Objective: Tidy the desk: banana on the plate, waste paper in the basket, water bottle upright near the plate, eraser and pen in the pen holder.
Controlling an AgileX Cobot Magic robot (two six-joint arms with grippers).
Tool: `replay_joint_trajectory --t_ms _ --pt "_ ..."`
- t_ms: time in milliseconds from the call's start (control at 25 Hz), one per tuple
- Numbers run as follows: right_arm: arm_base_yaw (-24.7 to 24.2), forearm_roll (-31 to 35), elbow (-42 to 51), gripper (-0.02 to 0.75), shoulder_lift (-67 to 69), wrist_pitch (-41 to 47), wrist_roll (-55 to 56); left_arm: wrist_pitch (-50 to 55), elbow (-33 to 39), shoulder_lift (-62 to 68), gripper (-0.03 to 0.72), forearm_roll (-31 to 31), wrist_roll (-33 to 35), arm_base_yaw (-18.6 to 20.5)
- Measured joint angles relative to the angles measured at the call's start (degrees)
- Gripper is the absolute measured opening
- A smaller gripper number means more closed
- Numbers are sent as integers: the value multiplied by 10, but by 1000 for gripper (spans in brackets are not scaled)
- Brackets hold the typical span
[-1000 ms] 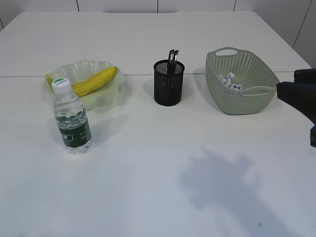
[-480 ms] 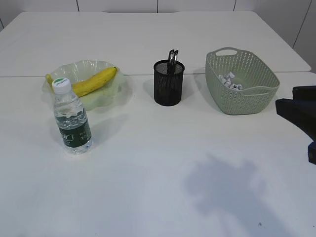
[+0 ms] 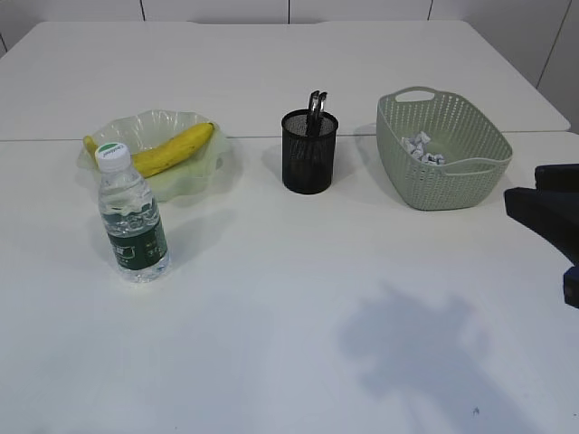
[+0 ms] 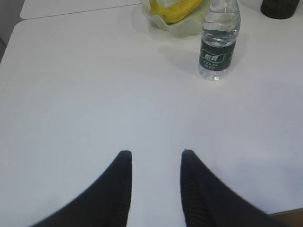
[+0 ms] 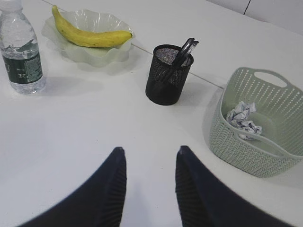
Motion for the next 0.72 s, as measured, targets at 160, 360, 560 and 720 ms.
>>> replay_joint_trajectory --t_ms 160,360,560,720 --pt "0 0 0 267 0 1 0 0 0 0 240 0 0 0" --pt "0 5 0 267 0 3 8 0 0 0 240 0 0 0" --pt "0 6 9 267 -24 5 13 0 0 0 240 0 0 0" --pt "0 6 37 267 -50 10 14 0 0 0 240 0 0 0"
